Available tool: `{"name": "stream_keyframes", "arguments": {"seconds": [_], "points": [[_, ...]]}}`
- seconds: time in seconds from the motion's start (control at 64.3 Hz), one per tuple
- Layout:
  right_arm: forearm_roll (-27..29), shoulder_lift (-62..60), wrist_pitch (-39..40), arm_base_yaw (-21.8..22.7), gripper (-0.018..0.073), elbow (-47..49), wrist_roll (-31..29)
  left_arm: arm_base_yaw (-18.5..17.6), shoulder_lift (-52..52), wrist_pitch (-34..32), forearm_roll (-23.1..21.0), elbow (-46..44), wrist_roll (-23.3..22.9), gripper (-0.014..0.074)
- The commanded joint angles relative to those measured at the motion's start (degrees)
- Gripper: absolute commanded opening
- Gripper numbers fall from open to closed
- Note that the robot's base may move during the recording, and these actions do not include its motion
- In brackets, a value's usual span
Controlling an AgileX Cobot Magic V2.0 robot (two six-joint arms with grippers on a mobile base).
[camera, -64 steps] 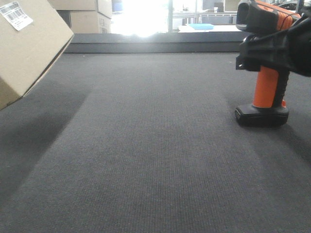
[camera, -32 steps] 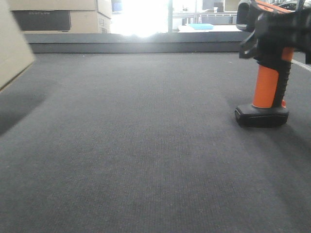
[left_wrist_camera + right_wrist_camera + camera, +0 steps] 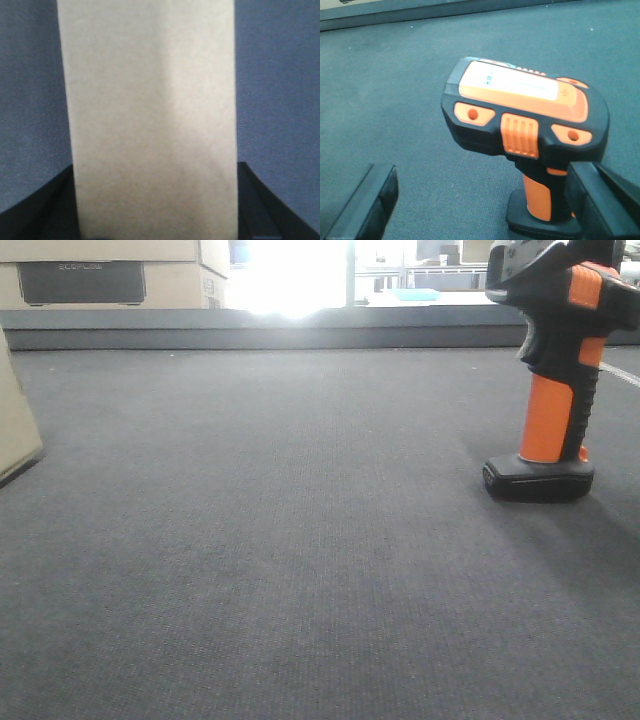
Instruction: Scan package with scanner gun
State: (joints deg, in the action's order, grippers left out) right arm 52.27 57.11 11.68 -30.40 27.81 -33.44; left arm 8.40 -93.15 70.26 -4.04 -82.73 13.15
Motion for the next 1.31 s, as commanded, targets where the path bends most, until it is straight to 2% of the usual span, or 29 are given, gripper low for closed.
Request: {"name": "stream_keyframes", "arguments": {"seconds": [0.0,0.14,0.202,0.265,0.451,0.529,0.56,0.794,0.871,0.98,1.074,1.136,1.198,1.291], "points": [[-0.84,-0.58,0.16,-0.04,0.0559,-0.13,-0.5,-0.05,-0.53,-0.3,-0.18,-0.11,-0.21,-0.0111],[-0.84,-0.58,-0.22,-0.04,0.0559,-0.13,-0.5,-0.05,-0.82,-0.3,-0.08,-0.11,-0.21,-0.0104],[-0.84,-0.58,-0.22,-0.04,0.0559,-0.13,-0.5,-0.05,-0.82,-0.3,-0.08,-0.11,-0.21,-0.0061],[-0.84,-0.58,-0.22,-0.04,0.0559,-0.13,-0.5,-0.05,-0.82,-0.3,-0.08,-0.11,-0.21,0.0046],[-0.84,-0.58,-0.22,-0.04,0.0559,-0.13,-0.5,-0.05,-0.6,-0.3,0.81,-0.22,-0.21,0.0465],[-1.2,-0.58,-0.24,-0.04,0.0559,-0.13,-0.5,-0.05,0.09,-0.3,0.79,-0.22,-0.21,0.0596],[-1.57,-0.58,-0.24,-0.04,0.0559,-0.13,-0.5,-0.05,0.63,-0.3,1.13,-0.22,-0.21,0.0617],[-2.22,-1.12,-0.24,-0.04,0.0557,-0.13,-0.5,-0.05,7.2,-0.3,1.47,-0.22,-0.21,0.0582],[-2.22,-1.77,-0.24,-0.04,0.0515,-0.01,-0.5,-0.05,9.61,-0.3,1.23,-0.22,-0.21,0.0582],[-3.16,-3.1,-0.12,-0.04,0.0344,0.28,-0.59,-0.05,13.64,-0.3,0.87,-0.22,-0.21,0.0582],[-5.8,-4.47,-0.86,0.07,0.0103,0.66,-0.72,-0.05,17.01,-0.3,-0.13,-0.22,-0.21,0.057],[-7.3,-5.41,-1.88,0.65,-0.0005,1.3,-0.72,-0.05,18.98,-0.3,-0.95,-0.22,-0.21,0.0537],[-7.3,-6.29,-2.88,1.92,-0.0078,2.1,-0.72,-0.05,20.67,-0.3,-1.21,-0.22,-0.77,0.0464],[-7.39,-7.76,-4.57,5.76,-0.0155,3.17,-0.72,-0.05,23.46,-0.3,-1.2,-0.22,-2.91,0.0279]]}}
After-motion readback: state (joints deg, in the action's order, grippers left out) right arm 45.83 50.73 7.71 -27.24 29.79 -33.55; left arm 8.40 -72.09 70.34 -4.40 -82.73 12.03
